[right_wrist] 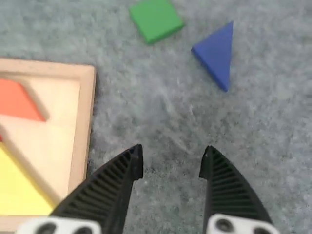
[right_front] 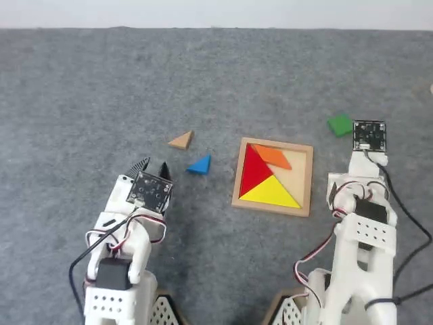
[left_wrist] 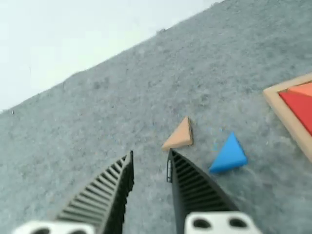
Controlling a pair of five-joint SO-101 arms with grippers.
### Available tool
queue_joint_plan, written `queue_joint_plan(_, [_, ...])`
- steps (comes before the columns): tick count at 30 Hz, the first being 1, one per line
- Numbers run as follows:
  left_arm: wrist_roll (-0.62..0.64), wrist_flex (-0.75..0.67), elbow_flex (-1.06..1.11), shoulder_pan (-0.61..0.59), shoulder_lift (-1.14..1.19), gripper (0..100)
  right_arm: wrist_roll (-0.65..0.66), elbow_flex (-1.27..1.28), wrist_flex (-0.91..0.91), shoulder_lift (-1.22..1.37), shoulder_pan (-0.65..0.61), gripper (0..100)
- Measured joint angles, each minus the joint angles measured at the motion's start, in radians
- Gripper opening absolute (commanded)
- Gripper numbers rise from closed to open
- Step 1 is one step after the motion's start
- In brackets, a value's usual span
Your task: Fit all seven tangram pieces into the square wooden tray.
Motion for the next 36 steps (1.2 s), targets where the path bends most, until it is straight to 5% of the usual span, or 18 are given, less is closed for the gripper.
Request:
queue_joint_plan(10, [0.0,0.077,0.018,-0.035,0.0,11,0.052,-0.316,0.158,0.336,-0.005,19.5])
queue_joint_plan(19, [0.0,0.15,-0.15,-0.066,0.077,12,0.044,-0.19,0.003,0.408,-0.025,19.5])
queue_joint_plan(24, [-0.002,0.201,-0.4,-0.068,0.416,16,0.048,-0.084,-0.009,0.273,-0.025,19.5])
queue_joint_plan(36, [-0.118,0.345,-1.281,-0.005,1.665,14,0.15,0.129,-0.069,0.097,0.043,19.7])
